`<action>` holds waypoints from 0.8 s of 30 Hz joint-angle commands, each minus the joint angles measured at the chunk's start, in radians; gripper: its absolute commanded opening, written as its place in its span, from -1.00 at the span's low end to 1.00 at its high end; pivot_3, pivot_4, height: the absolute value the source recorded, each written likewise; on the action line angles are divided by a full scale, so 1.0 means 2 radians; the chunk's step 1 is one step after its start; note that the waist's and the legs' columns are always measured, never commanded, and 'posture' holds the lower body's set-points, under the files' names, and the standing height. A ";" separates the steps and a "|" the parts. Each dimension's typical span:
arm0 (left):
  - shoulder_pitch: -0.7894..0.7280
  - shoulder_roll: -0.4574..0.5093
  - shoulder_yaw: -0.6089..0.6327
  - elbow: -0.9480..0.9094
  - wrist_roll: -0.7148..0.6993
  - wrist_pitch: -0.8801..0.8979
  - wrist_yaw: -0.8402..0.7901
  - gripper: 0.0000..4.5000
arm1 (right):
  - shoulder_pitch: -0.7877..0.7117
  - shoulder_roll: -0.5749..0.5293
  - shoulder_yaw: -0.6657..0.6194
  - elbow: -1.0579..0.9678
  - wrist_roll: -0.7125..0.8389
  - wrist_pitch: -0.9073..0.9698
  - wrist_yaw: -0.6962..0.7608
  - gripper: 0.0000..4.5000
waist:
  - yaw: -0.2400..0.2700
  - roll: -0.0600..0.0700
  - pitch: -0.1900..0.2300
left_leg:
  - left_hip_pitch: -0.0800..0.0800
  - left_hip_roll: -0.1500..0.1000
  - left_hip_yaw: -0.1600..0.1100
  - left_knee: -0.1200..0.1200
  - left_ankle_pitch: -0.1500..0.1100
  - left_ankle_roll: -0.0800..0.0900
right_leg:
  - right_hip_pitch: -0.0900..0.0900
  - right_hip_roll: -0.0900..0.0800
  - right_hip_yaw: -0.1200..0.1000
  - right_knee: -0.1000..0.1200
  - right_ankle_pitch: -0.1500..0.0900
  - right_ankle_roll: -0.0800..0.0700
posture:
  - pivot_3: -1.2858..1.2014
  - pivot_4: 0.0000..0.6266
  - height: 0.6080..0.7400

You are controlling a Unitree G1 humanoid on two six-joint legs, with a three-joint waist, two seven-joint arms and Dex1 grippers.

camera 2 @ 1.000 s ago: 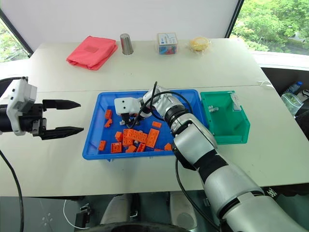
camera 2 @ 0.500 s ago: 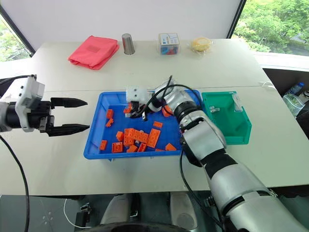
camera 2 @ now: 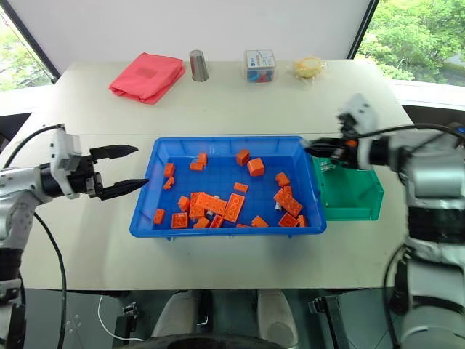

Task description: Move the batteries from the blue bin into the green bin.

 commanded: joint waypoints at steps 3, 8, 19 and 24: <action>-0.031 -0.003 -0.013 0.016 0.002 -0.017 -0.020 1.00 | 0.060 -0.032 -0.057 -0.039 0.035 0.025 -0.044 -0.98 | -0.001 0.000 0.000 | 0.001 0.000 0.000 0.000 0.000 0.000 | 0.001 0.000 0.001 0.000 0.000 0.000 | 0.03 -0.52 1.00; -0.046 -0.005 -0.021 0.021 0.002 -0.012 -0.033 1.00 | 0.078 -0.037 -0.046 -0.029 0.041 0.009 -0.080 -0.12 | 0.000 0.000 0.000 | 0.001 0.000 0.000 0.000 0.000 0.000 | 0.001 0.000 0.001 0.000 0.000 0.000 | 0.03 -0.52 1.00; -0.038 0.009 -0.021 -0.035 -0.013 0.024 -0.042 1.00 | -0.106 0.021 0.073 -0.051 0.124 0.034 -0.077 0.80 | -0.012 0.000 0.000 | 0.001 0.001 -0.001 0.000 0.000 0.000 | 0.000 0.001 0.001 0.000 0.000 0.000 | 0.03 -0.52 1.00; -0.030 0.007 -0.019 -0.055 -0.016 0.035 -0.035 1.00 | -0.097 0.096 0.142 -0.115 0.147 0.100 -0.131 0.90 | -0.008 0.000 0.000 | -0.001 0.001 -0.002 -0.001 0.000 0.000 | -0.001 0.001 -0.001 0.001 0.000 0.001 | 0.03 -0.52 1.00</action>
